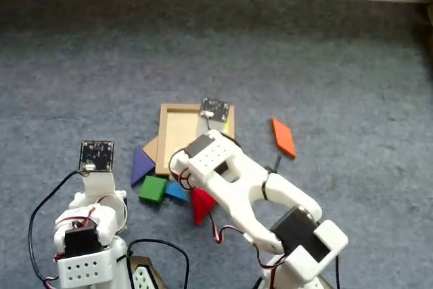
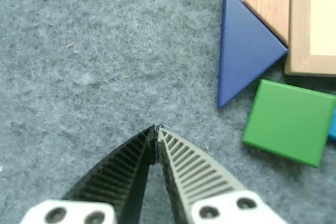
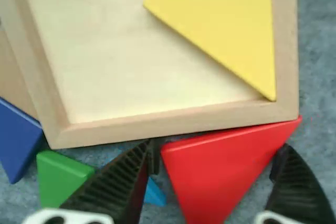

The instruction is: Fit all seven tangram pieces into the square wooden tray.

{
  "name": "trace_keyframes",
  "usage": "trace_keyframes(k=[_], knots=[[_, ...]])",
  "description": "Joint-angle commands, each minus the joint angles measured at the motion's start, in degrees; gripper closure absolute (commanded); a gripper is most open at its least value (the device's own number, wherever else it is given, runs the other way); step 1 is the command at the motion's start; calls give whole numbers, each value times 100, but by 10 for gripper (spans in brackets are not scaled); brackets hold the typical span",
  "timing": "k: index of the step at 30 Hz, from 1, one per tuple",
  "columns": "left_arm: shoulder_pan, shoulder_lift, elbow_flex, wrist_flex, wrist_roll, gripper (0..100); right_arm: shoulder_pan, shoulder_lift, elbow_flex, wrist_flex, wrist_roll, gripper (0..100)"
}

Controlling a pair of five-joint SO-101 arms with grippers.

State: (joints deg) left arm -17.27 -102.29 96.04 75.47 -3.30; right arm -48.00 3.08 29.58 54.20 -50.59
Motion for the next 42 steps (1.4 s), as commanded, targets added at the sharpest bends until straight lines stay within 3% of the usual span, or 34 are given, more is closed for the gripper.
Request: trace_keyframes(k=[1,23,34,42], knots=[[-75,-171,119,26,-9,966,154,-75,-295,66,-97,671],[-75,-171,119,26,-9,966,119,-92,497,92,167,673],[-75,-171,119,26,-9,966,101,-136,426,1024,369,673],[-75,-171,119,26,-9,966,-303,-145,48,1051,589,670]])
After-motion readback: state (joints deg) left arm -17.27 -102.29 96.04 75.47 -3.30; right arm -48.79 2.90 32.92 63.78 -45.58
